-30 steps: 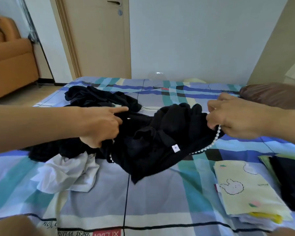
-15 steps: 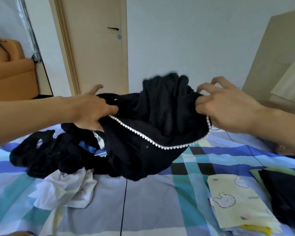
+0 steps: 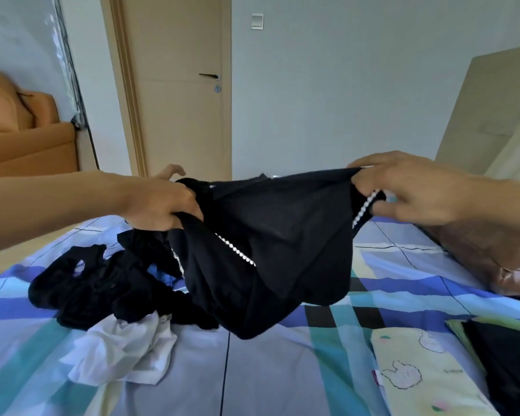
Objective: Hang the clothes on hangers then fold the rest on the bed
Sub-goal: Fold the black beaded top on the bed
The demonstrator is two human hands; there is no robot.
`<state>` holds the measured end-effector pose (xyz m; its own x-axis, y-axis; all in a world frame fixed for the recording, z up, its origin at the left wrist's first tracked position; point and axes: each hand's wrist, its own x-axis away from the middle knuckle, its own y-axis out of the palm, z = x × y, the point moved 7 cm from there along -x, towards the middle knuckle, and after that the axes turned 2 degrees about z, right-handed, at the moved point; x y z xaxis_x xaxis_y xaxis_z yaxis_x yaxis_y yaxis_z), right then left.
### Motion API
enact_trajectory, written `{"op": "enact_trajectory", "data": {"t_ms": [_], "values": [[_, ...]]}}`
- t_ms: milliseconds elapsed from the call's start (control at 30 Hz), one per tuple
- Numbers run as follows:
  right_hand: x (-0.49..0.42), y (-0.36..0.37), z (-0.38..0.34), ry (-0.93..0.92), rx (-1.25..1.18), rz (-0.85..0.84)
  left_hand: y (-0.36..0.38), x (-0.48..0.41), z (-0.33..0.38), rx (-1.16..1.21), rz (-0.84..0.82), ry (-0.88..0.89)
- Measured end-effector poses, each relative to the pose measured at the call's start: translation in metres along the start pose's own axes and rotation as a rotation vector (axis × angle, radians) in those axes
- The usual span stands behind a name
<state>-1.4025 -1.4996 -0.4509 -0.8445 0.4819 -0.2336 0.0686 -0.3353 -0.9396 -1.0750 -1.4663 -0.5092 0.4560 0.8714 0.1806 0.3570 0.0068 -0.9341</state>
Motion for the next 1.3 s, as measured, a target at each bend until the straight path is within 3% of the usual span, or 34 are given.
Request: {"op": "enact_trajectory", "data": {"t_ms": [67, 133, 200, 267, 333, 400, 500, 667, 733, 800, 933, 1000, 1067, 1133, 1233, 1300], "values": [[0.0, -0.017, 0.009, 0.155, -0.37, 0.069, -0.008, 0.003, -0.006, 0.054, 0.02, -0.028], [-0.002, -0.023, 0.011, 0.224, -0.729, 0.13, -0.003, 0.005, -0.005, -0.04, -0.08, -0.121], [-0.008, -0.026, 0.007, 0.234, -0.939, 0.215, 0.012, 0.003, 0.013, -0.194, -0.263, -0.227], [-0.017, -0.026, -0.004, 0.264, -1.106, 0.285, 0.034, -0.003, 0.054, -0.187, -0.369, -0.214], [-0.027, -0.022, -0.018, 0.297, -1.256, 0.316, 0.051, -0.016, 0.117, 0.12, -0.307, -0.066], [-0.036, -0.017, -0.03, 0.341, -1.325, 0.297, 0.068, -0.024, 0.169, 0.625, -0.275, 0.046], [-0.033, -0.012, -0.031, 0.408, -1.323, 0.221, 0.09, -0.026, 0.203, 1.106, -0.316, 0.089], [0.0, -0.029, 0.006, 0.54, -1.331, 0.28, 0.073, -0.014, 0.15, 1.604, -0.064, -0.072], [0.014, -0.042, 0.016, 0.479, -1.312, 0.264, 0.048, -0.003, 0.112, 1.821, 0.097, -0.068], [0.026, -0.047, 0.019, 0.424, -1.19, 0.164, 0.017, 0.01, 0.081, 1.892, 0.282, -0.033], [0.037, -0.05, 0.022, 0.441, -0.765, -0.036, -0.051, 0.023, 0.046, 1.754, 0.428, 0.002], [0.036, -0.064, 0.031, 0.455, -0.541, -0.06, -0.087, 0.029, 0.028, 1.397, 0.485, -0.014], [0.034, -0.092, 0.042, 0.49, -0.445, 0.067, -0.12, 0.035, 0.016, 0.8, 0.505, -0.078], [0.033, -0.123, 0.058, 0.475, -0.415, 0.297, -0.151, 0.044, 0.006, 0.385, 0.578, -0.144], [0.026, -0.156, 0.07, 0.37, -0.38, 0.529, -0.189, 0.064, -0.003, 0.25, 0.855, -0.143], [0.016, -0.154, 0.074, 0.396, -0.287, 0.461, -0.194, 0.061, -0.007, 0.305, 0.785, -0.151]]}}
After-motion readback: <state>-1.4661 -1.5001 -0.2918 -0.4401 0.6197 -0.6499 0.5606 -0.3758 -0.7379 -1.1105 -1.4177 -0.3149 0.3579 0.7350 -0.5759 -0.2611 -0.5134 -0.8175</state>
